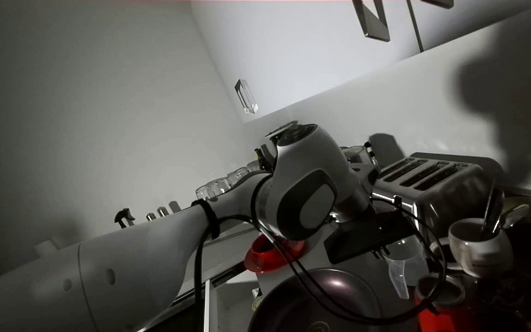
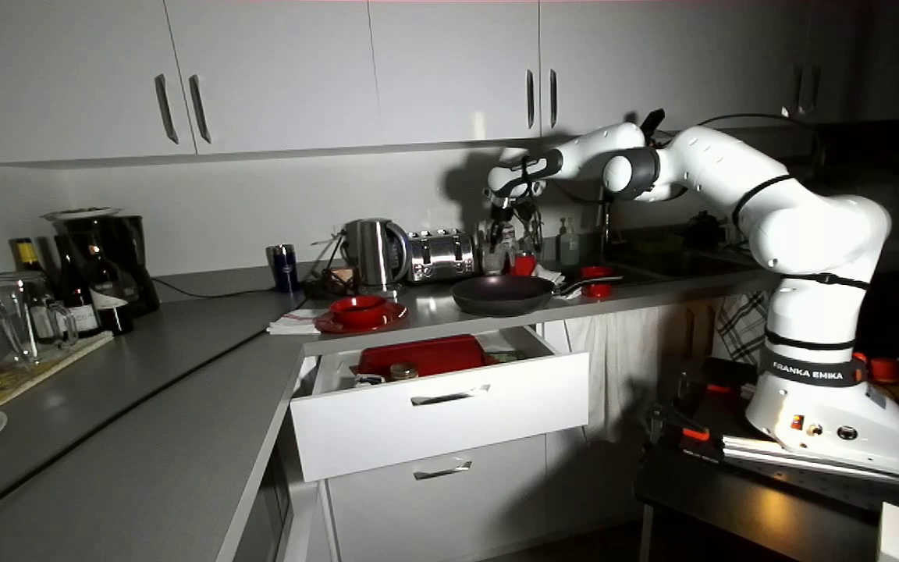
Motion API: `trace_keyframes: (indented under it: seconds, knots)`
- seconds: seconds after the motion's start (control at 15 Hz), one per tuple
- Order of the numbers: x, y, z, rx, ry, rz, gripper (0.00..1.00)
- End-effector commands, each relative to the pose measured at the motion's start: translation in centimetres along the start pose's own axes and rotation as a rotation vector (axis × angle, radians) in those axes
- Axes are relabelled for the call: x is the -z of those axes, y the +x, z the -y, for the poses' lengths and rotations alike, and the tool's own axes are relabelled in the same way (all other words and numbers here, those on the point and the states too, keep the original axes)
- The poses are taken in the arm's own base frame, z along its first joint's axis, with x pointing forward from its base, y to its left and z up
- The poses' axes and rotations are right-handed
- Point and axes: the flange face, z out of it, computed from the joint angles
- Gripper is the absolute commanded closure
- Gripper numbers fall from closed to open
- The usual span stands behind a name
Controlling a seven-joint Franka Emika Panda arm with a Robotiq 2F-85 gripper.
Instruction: Put the clear jar in the open drawer
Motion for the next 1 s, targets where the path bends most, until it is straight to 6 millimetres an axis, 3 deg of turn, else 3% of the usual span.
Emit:
trace_keyframes:
  seconds: [0.0,0.53,0.93]
  knots:
    - [2.4,0.8,-0.4,0.010,-0.004,-0.072,0.92]
    - [7.7,5.3,3.5,0.076,-0.017,-0.146,0.93]
    - [10.8,6.2,8.3,0.104,0.025,-0.093,0.92]
